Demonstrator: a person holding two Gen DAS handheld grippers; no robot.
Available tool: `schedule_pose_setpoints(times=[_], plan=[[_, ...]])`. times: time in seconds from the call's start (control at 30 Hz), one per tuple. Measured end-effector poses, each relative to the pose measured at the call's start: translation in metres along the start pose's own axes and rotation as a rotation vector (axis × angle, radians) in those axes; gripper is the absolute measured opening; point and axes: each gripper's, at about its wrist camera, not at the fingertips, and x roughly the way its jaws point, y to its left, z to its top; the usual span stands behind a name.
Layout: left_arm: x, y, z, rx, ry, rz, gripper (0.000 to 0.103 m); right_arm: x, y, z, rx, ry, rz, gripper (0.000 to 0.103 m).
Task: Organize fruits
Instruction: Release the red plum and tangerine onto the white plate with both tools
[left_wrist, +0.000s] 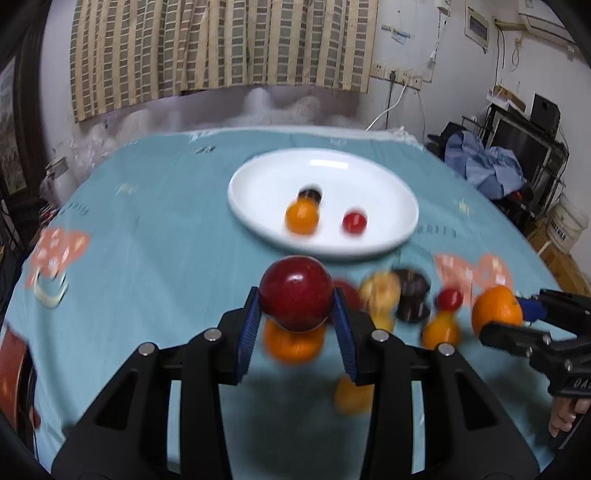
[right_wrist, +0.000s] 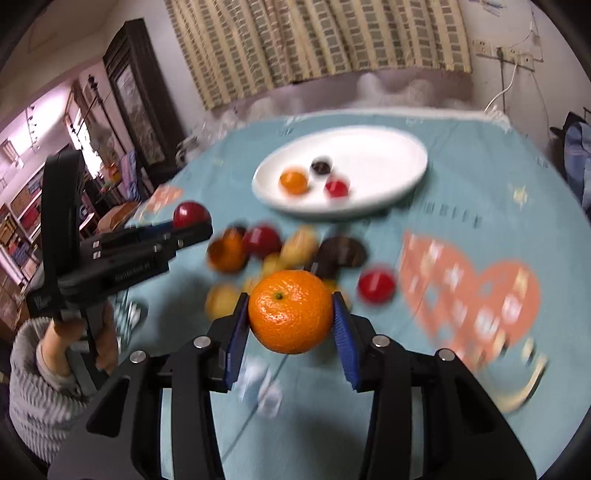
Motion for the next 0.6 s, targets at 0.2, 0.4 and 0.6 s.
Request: schedule_pose_setpoints(times=[0.2, 0.4, 0.6], plan=[[0.054, 0.001, 0.052, -0.033, 0.009, -0.005, 0.040, 0.049, -0.027, 0.062, 0.054, -0.018, -0.070, 0.044], [0.102, 0.024, 0.063, -0.111, 0.054, -0.011, 0.050, 0.098, -0.053, 0.072, 0.120, 0.005, -0.133, 0.055], [0.082, 0.023, 0.058, -0.083, 0.004, 0.001, 0.074, 0.060, -0.036, 0.076, 0.006, -0.119, -0.175, 0.069]])
